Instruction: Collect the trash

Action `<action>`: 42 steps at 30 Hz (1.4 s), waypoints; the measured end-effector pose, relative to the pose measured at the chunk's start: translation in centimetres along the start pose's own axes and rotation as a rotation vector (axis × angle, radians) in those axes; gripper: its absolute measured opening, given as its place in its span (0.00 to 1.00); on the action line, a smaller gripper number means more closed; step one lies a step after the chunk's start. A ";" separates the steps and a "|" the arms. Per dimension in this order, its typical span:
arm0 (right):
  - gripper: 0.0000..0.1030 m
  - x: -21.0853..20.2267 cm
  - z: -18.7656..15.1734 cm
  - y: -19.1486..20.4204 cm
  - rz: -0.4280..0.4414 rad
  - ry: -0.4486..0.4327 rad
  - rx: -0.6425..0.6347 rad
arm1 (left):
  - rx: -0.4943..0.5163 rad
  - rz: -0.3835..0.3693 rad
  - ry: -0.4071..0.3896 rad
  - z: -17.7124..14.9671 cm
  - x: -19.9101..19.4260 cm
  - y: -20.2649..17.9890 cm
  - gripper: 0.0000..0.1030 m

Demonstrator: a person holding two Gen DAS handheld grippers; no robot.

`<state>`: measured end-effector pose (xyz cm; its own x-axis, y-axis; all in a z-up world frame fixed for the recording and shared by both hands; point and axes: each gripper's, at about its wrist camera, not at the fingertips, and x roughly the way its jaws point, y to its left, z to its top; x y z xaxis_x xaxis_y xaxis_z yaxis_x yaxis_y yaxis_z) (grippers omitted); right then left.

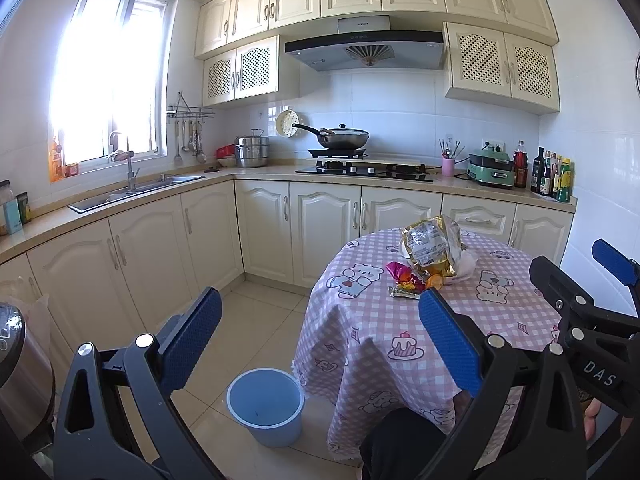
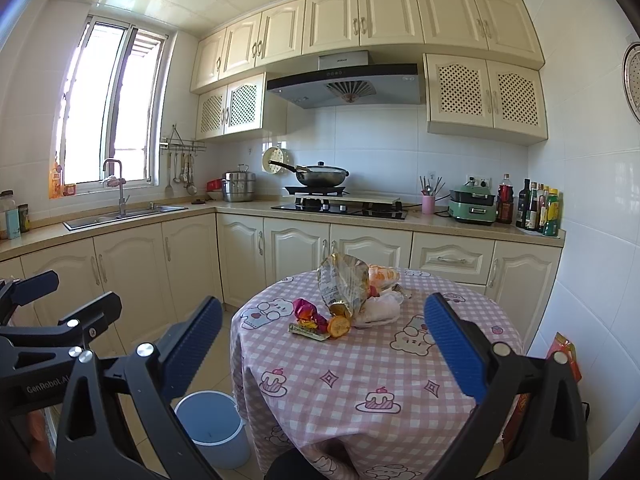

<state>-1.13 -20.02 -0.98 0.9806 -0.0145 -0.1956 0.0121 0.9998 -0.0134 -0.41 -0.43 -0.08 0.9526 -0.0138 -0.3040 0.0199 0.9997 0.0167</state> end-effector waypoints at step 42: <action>0.96 0.1 -0.1 0.1 0.003 0.003 0.000 | -0.008 -0.004 -0.001 0.3 0.3 0.7 0.93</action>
<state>-1.08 -19.90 -1.04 0.9800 -0.0115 -0.1987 0.0091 0.9999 -0.0133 -0.07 0.30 0.09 0.9528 -0.0175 -0.3030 0.0208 0.9998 0.0077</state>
